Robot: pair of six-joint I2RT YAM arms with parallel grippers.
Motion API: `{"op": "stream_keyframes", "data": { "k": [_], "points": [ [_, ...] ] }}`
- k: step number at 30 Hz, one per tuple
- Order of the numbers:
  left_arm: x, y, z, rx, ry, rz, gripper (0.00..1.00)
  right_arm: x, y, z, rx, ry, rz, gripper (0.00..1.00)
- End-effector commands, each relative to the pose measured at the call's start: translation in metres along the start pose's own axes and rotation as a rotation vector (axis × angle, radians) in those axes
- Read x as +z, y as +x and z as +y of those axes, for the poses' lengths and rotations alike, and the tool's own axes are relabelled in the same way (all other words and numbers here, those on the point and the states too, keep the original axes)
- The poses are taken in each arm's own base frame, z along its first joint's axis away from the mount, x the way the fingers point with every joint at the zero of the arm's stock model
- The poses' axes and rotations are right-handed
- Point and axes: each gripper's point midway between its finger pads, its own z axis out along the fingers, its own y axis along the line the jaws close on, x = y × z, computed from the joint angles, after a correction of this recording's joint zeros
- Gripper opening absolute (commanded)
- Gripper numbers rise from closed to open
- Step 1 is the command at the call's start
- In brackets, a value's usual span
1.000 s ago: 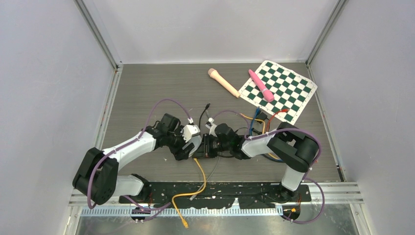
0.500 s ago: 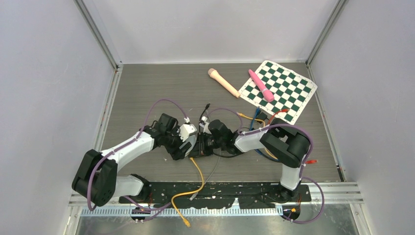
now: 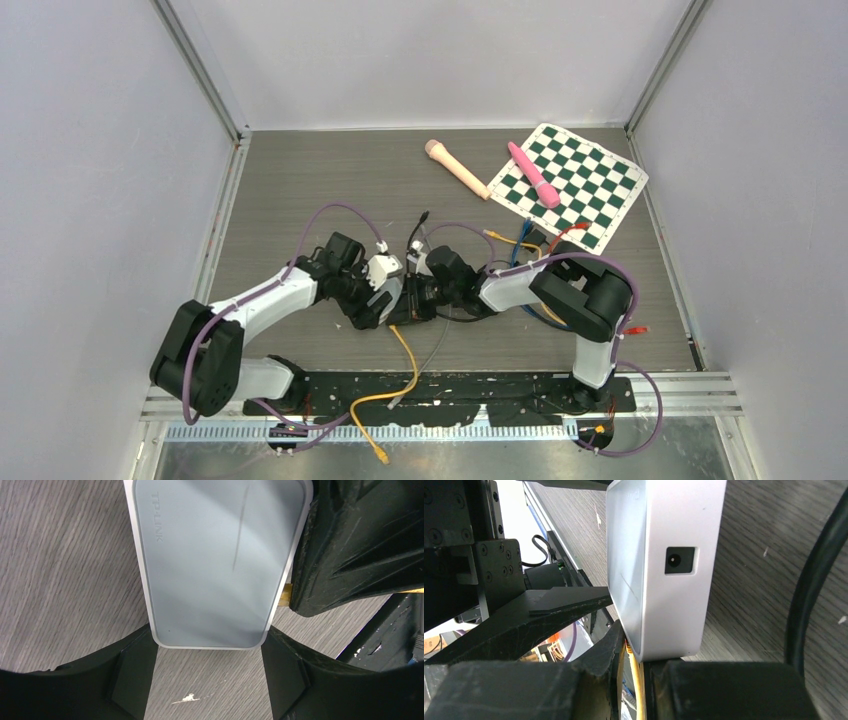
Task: Pull the plug from the switch port
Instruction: Pull the connector from the switch port.
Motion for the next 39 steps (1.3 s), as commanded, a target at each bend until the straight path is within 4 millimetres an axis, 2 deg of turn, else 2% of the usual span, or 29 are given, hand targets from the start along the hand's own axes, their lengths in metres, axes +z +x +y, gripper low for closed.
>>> {"op": "stream_keyframes", "data": {
  "k": [1, 8, 18, 25, 31, 35, 39],
  "points": [
    [-0.008, -0.027, 0.035, -0.007, -0.137, -0.073, 0.11, -0.014, 0.051, -0.015, 0.017, 0.048, 0.190, 0.05],
    [-0.007, -0.027, 0.040, -0.028, -0.148, -0.067, 0.11, -0.015, 0.058, -0.018, 0.031, 0.049, 0.215, 0.05],
    [-0.009, -0.025, 0.047, -0.050, -0.180, -0.065, 0.10, -0.023, 0.063, -0.006, 0.011, -0.003, 0.234, 0.05],
    [-0.008, -0.023, 0.051, -0.064, -0.187, -0.054, 0.09, -0.029, 0.067, -0.008, 0.011, 0.009, 0.239, 0.05],
    [-0.010, -0.026, 0.048, -0.060, -0.179, -0.072, 0.08, -0.021, 0.057, -0.013, 0.024, 0.030, 0.203, 0.05],
    [-0.009, -0.035, 0.030, -0.004, -0.096, -0.137, 0.06, -0.005, 0.041, -0.010, 0.045, 0.010, 0.167, 0.05],
    [-0.009, -0.032, 0.012, 0.060, -0.030, -0.151, 0.08, 0.009, 0.024, -0.005, 0.065, -0.018, 0.120, 0.26]
  ]
}}
